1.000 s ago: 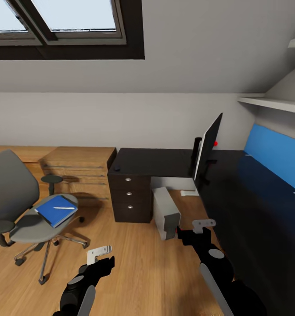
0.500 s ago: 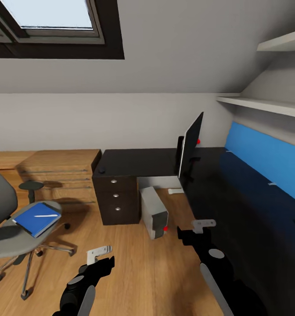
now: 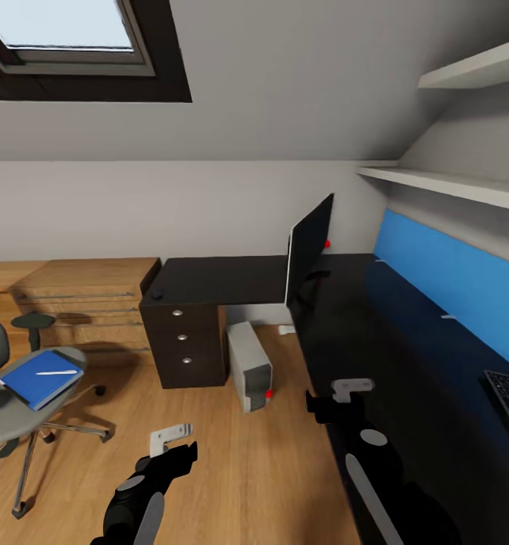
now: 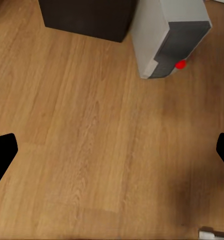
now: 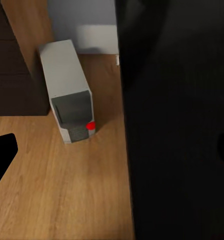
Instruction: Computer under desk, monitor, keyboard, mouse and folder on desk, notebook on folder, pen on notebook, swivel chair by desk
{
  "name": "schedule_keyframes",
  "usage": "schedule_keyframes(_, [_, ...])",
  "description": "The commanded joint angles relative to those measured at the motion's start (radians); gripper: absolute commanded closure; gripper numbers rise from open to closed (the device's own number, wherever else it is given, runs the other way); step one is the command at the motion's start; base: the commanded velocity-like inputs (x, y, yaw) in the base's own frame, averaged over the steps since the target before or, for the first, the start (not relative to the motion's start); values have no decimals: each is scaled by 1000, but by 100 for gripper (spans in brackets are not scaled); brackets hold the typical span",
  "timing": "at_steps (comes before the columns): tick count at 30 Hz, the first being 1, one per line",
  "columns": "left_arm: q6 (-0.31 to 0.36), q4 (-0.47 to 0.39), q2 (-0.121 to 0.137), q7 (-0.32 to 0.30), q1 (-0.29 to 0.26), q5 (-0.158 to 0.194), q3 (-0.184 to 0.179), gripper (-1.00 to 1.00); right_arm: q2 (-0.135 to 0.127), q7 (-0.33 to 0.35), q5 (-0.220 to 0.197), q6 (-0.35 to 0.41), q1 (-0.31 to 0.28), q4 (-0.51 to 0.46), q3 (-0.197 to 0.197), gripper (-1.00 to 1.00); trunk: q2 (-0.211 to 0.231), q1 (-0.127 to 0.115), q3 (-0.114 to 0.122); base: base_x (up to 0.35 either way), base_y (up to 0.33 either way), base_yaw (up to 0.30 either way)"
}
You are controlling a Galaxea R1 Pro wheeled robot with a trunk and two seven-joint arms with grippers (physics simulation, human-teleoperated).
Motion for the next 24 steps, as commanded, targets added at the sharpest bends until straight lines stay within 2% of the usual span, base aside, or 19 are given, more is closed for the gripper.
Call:
schedule_keyframes(1, [3,-1,0,10,-1,10,-1,-100,-1,-10,-10,2,-1,-1,2,-100,-1,0,-1,0,-316,0])
schedule_keyframes(11, [2,-5,1,11,-1,10,0,-100,-2,-6,-11,1,-1,0,-39,-100,-1,0,-1,0,-317,0])
schedule_keyframes(14, [2,-8,1,11,-1,10,0,-100,-1,-4,-11,1,-1,0,-87,-100,-1,0,-1,0,-317,0])
schedule_keyframes(16, [2,-9,1,11,-1,11,0,-100,0,-4,-11,1,-1,0,-103,-100,-1,0,-1,0,-317,0])
schedule_keyframes(24, [3,-8,1,11,-1,10,0,-100,0,-3,-14,2,-1,0,-114,-100,-1,0,-1,0,-316,0])
